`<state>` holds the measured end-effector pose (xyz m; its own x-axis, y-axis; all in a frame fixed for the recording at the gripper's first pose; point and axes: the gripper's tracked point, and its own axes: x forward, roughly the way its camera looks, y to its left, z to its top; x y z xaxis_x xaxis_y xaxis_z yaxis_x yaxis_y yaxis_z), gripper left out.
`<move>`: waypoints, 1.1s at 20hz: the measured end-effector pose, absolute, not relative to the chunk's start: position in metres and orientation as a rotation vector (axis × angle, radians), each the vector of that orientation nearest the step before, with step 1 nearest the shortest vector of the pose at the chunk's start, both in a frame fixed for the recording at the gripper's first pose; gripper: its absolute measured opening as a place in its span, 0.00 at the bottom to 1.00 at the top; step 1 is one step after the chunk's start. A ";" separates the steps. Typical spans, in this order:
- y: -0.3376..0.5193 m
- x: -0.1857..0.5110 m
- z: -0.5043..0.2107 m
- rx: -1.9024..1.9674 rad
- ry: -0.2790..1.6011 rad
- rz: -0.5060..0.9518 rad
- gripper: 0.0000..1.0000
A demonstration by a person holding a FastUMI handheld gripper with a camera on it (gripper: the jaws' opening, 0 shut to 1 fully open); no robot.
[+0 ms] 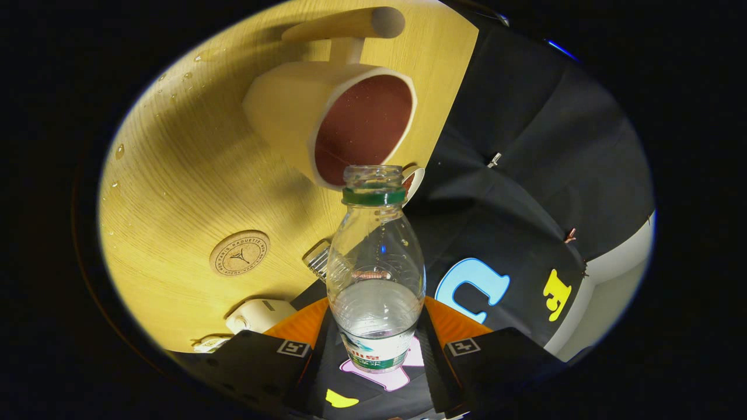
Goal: Take the bottle from table, then pour the juice into the cup, finally place the bottle on the coaster
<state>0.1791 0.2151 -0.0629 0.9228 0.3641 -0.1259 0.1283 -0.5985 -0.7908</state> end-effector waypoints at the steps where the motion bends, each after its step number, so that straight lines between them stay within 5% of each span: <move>1: 0.216 0.178 -0.063 -2.209 -0.348 0.347 0.69; 16: 0.216 0.170 -0.057 -2.119 -0.307 0.334 0.70; 22: 0.174 0.169 -0.050 -1.809 -0.087 0.265 0.70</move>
<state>0.1686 0.1741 -0.0497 0.9707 0.1995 -0.1340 -0.0809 -0.2535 -0.9639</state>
